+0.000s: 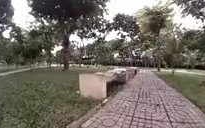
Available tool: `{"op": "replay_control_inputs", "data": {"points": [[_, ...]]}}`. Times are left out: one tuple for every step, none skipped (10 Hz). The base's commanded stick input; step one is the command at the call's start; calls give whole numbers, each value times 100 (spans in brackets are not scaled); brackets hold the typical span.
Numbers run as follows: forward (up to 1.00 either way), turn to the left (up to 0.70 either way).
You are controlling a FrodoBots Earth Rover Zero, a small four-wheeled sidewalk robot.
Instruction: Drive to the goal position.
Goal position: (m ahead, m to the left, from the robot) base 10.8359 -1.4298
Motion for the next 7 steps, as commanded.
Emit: {"op": "replay_control_inputs", "data": {"points": [[70,-27],[68,-27],[15,-41],[0,-45],[-2,-44],[-70,-27],[-70,-27]]}}
